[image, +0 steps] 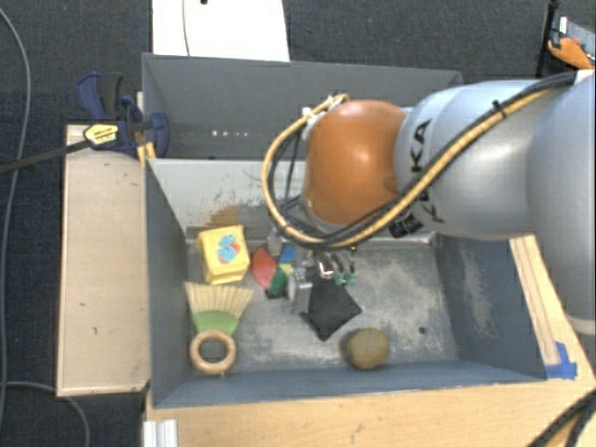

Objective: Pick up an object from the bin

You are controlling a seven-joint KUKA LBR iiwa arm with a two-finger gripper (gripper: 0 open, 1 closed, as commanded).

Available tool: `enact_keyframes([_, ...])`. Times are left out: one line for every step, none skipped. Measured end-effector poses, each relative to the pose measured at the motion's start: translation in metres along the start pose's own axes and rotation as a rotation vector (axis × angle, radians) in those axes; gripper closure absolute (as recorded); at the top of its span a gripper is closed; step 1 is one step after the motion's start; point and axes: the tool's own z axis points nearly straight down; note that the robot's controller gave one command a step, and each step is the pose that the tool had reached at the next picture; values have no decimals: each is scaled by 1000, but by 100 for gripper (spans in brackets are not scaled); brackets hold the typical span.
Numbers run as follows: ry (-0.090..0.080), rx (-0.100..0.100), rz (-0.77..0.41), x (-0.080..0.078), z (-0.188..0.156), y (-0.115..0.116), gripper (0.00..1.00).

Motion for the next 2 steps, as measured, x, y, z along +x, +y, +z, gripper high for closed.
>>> enact_keyframes([2, 0, 88, 19, 28, -39, 0])
enact_keyframes([0, 0, 137, 0, 35, -55, 0])
